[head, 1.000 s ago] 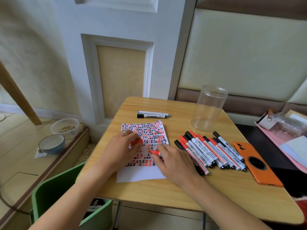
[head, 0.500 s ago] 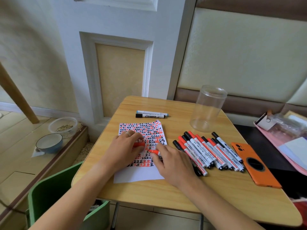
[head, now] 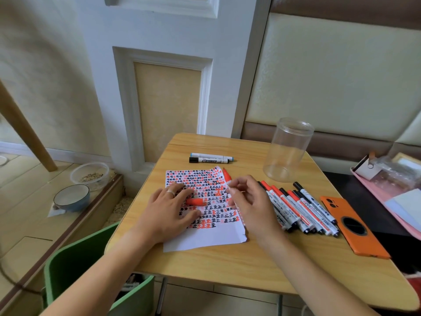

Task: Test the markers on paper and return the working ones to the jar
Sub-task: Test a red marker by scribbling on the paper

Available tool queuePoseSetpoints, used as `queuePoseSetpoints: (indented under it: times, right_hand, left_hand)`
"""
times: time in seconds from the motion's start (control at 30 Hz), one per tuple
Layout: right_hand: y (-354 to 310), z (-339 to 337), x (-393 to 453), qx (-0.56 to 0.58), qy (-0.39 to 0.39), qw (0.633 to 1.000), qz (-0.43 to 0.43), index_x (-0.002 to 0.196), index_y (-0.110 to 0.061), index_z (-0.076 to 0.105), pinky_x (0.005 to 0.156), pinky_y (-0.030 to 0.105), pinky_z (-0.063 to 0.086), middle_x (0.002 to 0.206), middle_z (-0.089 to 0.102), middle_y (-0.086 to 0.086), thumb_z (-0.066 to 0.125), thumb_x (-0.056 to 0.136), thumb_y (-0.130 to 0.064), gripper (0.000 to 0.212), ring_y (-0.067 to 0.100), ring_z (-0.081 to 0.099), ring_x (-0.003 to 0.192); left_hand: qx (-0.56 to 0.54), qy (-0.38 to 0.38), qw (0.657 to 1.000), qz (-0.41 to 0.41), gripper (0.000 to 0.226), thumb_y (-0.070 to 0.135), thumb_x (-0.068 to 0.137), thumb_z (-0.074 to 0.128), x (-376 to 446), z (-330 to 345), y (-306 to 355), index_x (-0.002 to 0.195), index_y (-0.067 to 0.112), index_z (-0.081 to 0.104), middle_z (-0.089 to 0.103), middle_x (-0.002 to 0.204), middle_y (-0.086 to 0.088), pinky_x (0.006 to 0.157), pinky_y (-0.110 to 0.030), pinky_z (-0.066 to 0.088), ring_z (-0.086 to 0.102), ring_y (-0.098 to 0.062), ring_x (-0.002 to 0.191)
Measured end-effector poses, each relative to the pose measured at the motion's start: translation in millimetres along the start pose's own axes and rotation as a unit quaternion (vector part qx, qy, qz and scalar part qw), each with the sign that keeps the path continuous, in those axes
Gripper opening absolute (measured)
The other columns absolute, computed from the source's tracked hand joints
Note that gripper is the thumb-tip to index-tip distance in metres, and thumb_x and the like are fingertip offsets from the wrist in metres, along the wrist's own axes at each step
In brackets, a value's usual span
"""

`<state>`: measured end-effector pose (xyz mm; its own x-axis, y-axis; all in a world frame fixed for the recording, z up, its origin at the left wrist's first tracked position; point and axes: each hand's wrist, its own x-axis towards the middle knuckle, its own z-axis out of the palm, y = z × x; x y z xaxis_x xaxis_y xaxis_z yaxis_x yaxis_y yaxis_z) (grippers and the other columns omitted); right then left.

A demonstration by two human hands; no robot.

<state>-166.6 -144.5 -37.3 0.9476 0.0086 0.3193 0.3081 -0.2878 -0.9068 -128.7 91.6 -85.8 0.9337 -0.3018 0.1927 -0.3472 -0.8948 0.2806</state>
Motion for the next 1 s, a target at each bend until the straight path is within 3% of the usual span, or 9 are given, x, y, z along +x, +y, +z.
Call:
queuePoseSetpoints:
  times: [0.1,0.2,0.3,0.43,0.63,0.8,0.9,1.0]
  right_hand:
    - [0.5,2.7,2.0,0.158,-0.012,0.982,0.100,0.109,-0.031,0.075,0.089,0.046,0.058,0.113,0.073,0.000,0.048,0.106,-0.010,0.035,0.026,0.070,0.100]
    - [0.6,2.0,1.7,0.277,-0.029,0.948,0.153,0.118,-0.021,0.076,0.077,0.034,0.055,0.106,0.074,0.010,0.044,0.103,0.004,0.043,0.022,0.067,0.089]
    - [3.1,5.2,-0.1,0.231,-0.066,0.964,0.116,0.121,-0.015,0.069,0.072,0.030,0.051,0.097,0.071,0.009,0.056,0.099,0.003,0.031,0.020,0.065,0.083]
    - [1.4,15.7,-3.2,0.182,-0.073,0.977,0.080,0.105,-0.010,0.064,0.060,0.030,0.047,0.076,0.060,0.009,0.066,0.099,-0.014,0.007,0.021,0.057,0.068]
    - [7.5,23.1,-8.7,0.097,-0.116,0.985,0.088,0.095,-0.024,0.063,0.056,0.042,0.045,0.075,0.068,0.010,0.064,0.100,-0.027,0.005,0.033,0.062,0.063]
    - [10.1,12.1,-8.7,0.038,-0.103,0.990,0.091,0.093,-0.019,0.061,0.041,0.026,0.035,0.071,0.064,0.024,0.066,0.099,-0.023,0.009,0.023,0.050,0.042]
    - [12.9,9.4,-11.5,0.004,-0.081,0.993,0.084,0.089,-0.017,0.057,0.038,0.024,0.033,0.066,0.058,0.030,0.070,0.096,-0.028,0.018,0.025,0.049,0.039]
    - [13.8,10.3,-15.6,-0.023,-0.047,0.995,0.081,0.083,-0.017,0.057,0.036,0.024,0.034,0.059,0.060,0.026,0.068,0.096,-0.025,0.019,0.032,0.052,0.037]
  left_hand:
    - [-0.003,0.001,1.000,-0.001,0.095,0.091,0.079,0.009,-0.5,0.2,0.2,0.155,0.039,0.033,0.029,0.164,0.003,0.126,-0.040,0.005,0.023,-0.015,0.153]
    - [-0.001,-0.002,1.000,-0.007,0.091,0.087,0.080,0.012,-0.7,-1.1,1.6,0.155,0.040,0.032,0.027,0.165,0.002,0.126,-0.042,0.001,0.017,-0.016,0.154]
    - [0.006,-0.015,1.000,-0.018,0.094,0.089,0.077,0.011,0.0,-2.4,2.6,0.155,0.041,0.030,0.023,0.167,0.001,0.124,-0.045,-0.004,0.009,-0.016,0.156]
    - [0.011,-0.016,0.999,-0.028,0.094,0.089,0.076,0.011,0.0,-0.3,3.1,0.155,0.042,0.029,0.022,0.167,0.002,0.124,-0.047,-0.003,0.009,-0.016,0.156]
    - [0.014,-0.007,0.999,-0.034,0.093,0.089,0.074,0.012,0.4,0.4,3.7,0.153,0.044,0.032,0.025,0.166,0.003,0.124,-0.047,0.002,0.015,-0.017,0.155]
    - [0.025,-0.009,0.999,-0.032,0.091,0.089,0.075,0.012,1.4,0.1,2.4,0.152,0.045,0.031,0.026,0.165,0.005,0.123,-0.047,0.005,0.018,-0.015,0.153]
    - [0.022,-0.015,0.999,-0.031,0.093,0.089,0.074,0.011,1.5,-1.3,3.0,0.154,0.045,0.030,0.024,0.166,0.005,0.124,-0.045,0.002,0.016,-0.016,0.154]
    - [0.018,-0.018,0.999,-0.029,0.095,0.090,0.073,0.011,0.7,-3.1,3.5,0.154,0.044,0.030,0.023,0.166,0.004,0.124,-0.045,0.000,0.014,-0.016,0.155]
